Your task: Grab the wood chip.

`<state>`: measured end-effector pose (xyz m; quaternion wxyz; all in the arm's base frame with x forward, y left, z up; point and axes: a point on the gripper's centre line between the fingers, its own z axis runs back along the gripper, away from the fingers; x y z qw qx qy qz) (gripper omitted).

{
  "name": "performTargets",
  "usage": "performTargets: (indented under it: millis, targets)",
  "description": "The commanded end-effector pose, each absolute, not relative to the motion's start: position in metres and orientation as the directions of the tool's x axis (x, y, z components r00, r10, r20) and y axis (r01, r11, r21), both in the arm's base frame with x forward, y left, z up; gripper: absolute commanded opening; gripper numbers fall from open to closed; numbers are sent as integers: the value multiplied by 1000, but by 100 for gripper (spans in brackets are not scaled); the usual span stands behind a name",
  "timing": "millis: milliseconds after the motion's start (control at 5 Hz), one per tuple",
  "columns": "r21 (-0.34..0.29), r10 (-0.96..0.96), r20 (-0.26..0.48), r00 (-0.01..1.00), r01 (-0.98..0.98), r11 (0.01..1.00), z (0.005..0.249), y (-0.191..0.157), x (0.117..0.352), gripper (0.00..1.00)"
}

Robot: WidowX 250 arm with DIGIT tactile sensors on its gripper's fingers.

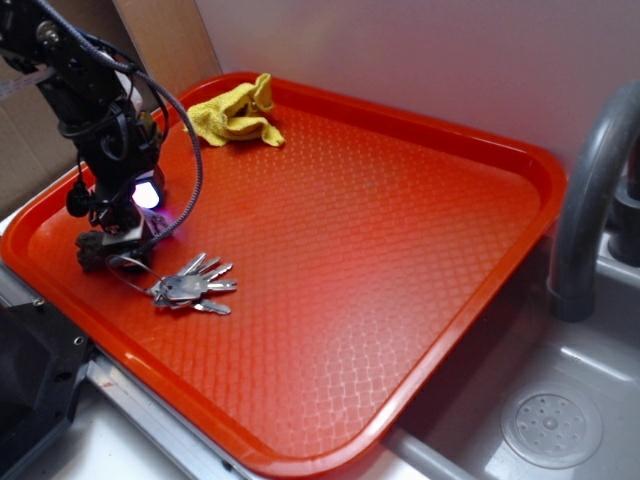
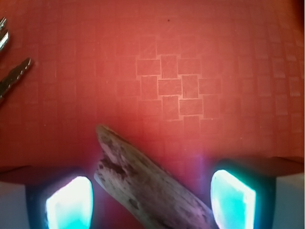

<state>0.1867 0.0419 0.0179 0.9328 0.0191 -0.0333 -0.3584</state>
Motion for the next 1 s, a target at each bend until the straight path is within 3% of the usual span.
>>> performTargets:
  millis: [0,200,400,800]
  targets:
    - [98,-673,18,739,669,737,8,35,195,100]
    - [94,-689,-13,725,687,721,-4,34,197,100]
    - [129,-687,-2,727,681,720,2,36,199,0]
    - [129,-672,-1,741,666,735,6,37,205,0]
